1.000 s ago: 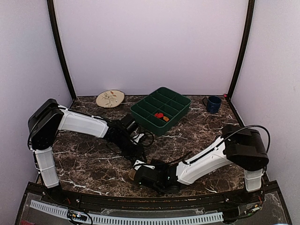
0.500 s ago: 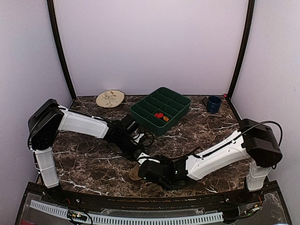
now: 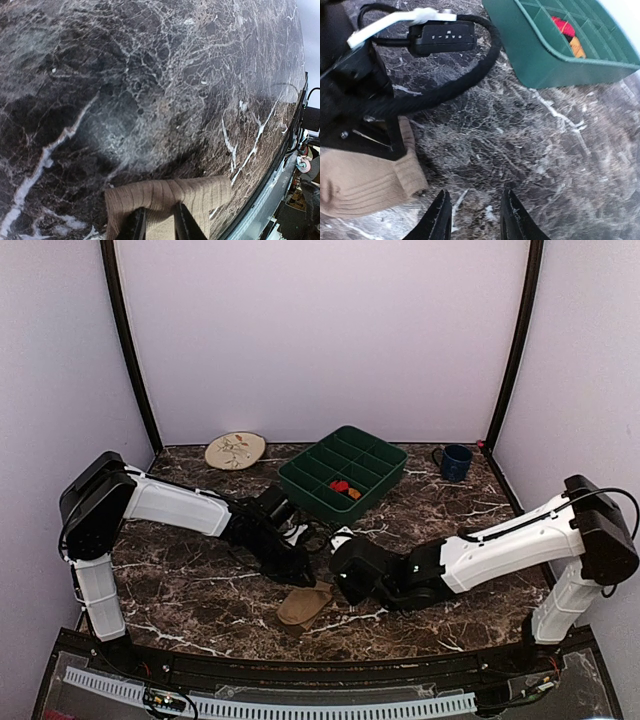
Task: Roll the socks
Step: Roll the sock at the center of the board.
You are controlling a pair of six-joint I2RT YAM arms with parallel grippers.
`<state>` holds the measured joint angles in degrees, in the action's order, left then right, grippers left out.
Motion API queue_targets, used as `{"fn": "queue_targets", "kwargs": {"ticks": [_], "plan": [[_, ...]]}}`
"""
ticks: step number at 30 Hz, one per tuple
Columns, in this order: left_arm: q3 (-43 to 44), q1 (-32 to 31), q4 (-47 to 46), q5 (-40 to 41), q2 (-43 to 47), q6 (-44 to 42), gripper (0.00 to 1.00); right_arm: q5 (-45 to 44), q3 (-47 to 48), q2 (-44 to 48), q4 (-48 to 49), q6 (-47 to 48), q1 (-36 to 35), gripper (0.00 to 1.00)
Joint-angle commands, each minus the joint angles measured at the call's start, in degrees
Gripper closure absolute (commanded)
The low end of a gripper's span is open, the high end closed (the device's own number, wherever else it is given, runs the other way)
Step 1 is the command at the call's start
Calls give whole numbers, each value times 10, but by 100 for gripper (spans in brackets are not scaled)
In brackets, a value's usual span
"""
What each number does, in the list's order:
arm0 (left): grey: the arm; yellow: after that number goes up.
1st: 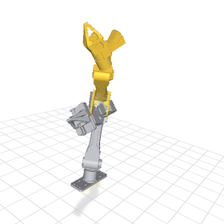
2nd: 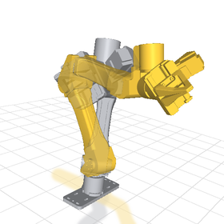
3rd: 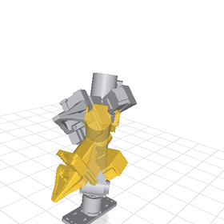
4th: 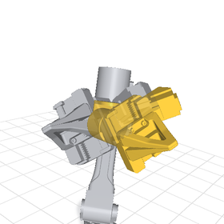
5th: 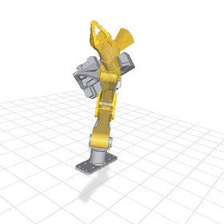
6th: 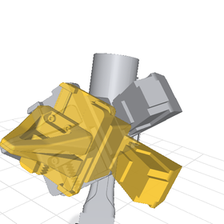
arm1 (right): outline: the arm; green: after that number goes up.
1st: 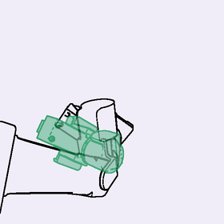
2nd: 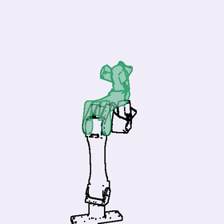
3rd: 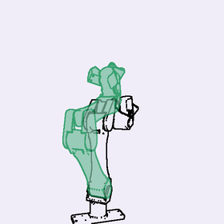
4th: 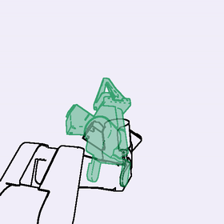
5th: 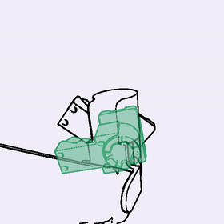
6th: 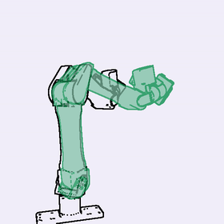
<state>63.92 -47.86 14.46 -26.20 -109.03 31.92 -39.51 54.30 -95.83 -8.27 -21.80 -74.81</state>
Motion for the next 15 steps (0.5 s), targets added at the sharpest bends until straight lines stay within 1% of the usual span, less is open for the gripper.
{"fn": "queue_targets", "kwargs": {"ticks": [1,4,8,13,15], "plan": [[-34,-6,44,50,-31,-8,76,141,-2,20,-2,-84,46,67],[-37,-6,45,52,-30,-10,76,222,-5,24,-6,-148,89,67],[-45,-6,43,54,-26,-11,76,337,-30,32,26,-233,141,67],[-52,-6,41,58,-22,-13,76,430,-73,30,102,-327,184,66],[-55,-6,39,59,-20,-14,76,461,-94,29,144,-358,196,63]]}}
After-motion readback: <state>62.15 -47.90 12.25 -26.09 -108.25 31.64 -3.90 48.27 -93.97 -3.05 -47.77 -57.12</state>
